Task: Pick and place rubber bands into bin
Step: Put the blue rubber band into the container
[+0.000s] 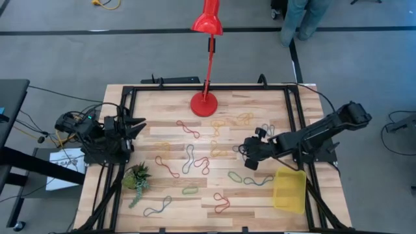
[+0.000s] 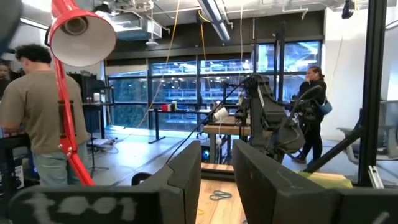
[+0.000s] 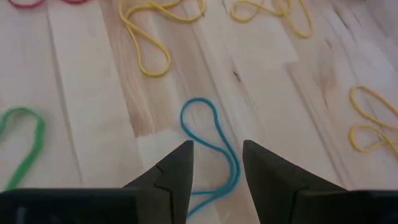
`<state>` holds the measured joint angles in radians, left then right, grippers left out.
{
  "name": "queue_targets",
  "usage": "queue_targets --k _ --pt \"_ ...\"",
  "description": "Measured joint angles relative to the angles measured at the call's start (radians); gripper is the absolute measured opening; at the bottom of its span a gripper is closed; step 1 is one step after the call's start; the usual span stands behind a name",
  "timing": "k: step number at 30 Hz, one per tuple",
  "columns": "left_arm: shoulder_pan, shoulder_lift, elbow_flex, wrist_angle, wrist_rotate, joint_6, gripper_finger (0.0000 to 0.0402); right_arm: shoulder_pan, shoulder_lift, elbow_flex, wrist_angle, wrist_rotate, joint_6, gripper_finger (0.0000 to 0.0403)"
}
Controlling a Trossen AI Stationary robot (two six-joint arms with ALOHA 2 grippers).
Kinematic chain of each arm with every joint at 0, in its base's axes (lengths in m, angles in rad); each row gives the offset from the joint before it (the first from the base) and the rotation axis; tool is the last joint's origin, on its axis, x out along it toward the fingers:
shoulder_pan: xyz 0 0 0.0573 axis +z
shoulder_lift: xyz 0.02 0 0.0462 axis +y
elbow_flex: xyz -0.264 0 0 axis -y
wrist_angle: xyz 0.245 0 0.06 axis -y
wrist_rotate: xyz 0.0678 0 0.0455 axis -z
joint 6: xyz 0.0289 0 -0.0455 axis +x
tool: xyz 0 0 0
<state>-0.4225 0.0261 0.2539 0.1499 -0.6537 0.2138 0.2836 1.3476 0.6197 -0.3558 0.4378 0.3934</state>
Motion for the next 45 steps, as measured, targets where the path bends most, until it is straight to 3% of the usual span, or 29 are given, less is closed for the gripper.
queue_targets --k 9,17,22,30,36,45 --pt "0.000 0.000 0.000 -0.001 -0.002 -0.022 0.0082 -0.011 0.002 0.000 -0.001 0.001 0.026 0.0132" --pt "0.000 0.000 0.000 0.006 -0.015 -0.026 0.0082 -0.051 0.096 0.000 -0.026 0.005 0.025 0.0132" --pt "0.000 0.000 -0.001 0.006 -0.015 -0.026 0.0082 -0.104 0.127 0.016 -0.193 0.013 0.044 0.0121" --pt "0.000 0.000 -0.001 0.008 -0.016 -0.026 0.0082 -0.220 0.058 0.065 -0.498 0.031 0.059 0.0085" --pt "0.000 0.000 -0.001 0.006 -0.016 -0.042 0.0082 -0.350 0.038 0.064 -0.629 -0.138 0.060 0.0082" --pt "0.000 0.000 -0.001 0.006 -0.013 -0.043 0.0082 -0.529 0.047 0.064 -0.564 -0.219 -0.034 0.0082"
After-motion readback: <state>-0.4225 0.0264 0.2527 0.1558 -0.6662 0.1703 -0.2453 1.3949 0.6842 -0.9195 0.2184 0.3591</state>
